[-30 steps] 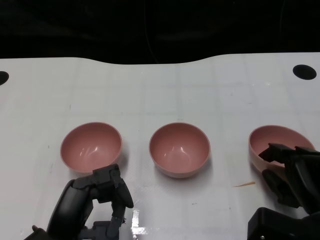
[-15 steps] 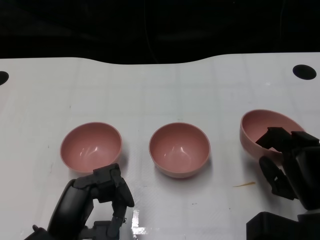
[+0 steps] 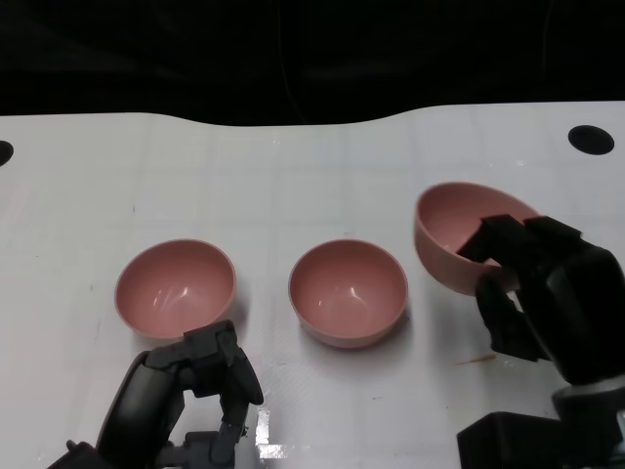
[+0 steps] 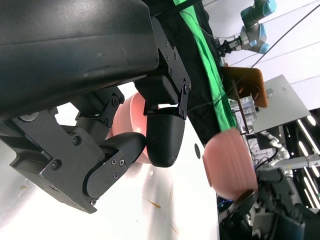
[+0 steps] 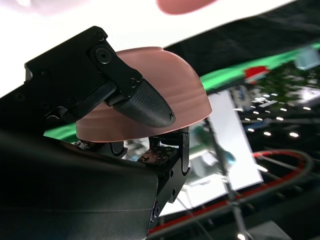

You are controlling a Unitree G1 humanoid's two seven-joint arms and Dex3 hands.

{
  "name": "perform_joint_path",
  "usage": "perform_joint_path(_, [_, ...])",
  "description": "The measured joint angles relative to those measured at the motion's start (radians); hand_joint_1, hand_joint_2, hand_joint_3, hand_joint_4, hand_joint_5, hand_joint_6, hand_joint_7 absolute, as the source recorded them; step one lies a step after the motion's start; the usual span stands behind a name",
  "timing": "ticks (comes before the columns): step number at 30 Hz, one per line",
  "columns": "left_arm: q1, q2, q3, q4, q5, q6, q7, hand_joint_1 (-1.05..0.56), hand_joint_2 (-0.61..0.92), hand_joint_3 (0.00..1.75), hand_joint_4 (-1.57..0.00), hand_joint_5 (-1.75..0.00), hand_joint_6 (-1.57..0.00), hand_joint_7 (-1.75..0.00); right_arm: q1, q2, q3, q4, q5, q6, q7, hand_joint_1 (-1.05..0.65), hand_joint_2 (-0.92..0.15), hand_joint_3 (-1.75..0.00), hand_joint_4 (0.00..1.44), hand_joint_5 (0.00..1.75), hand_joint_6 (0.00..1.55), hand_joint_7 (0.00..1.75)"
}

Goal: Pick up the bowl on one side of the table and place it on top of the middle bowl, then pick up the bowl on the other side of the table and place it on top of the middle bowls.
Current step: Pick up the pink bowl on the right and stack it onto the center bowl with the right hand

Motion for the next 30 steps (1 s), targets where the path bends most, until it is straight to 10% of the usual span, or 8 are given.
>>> perform_joint_path(30, [0.014,-0.017,-0.008,-0.033,0.003,0.012,0.000,-0.17,0.42,1.32,-0.85,-1.75,-0.78,-1.55,-0.261,0.156,0.216,0.378,-0.065,-0.066,-0.024,-0.09,-0.24,-1.37,1.00,1.75,0.79,1.68])
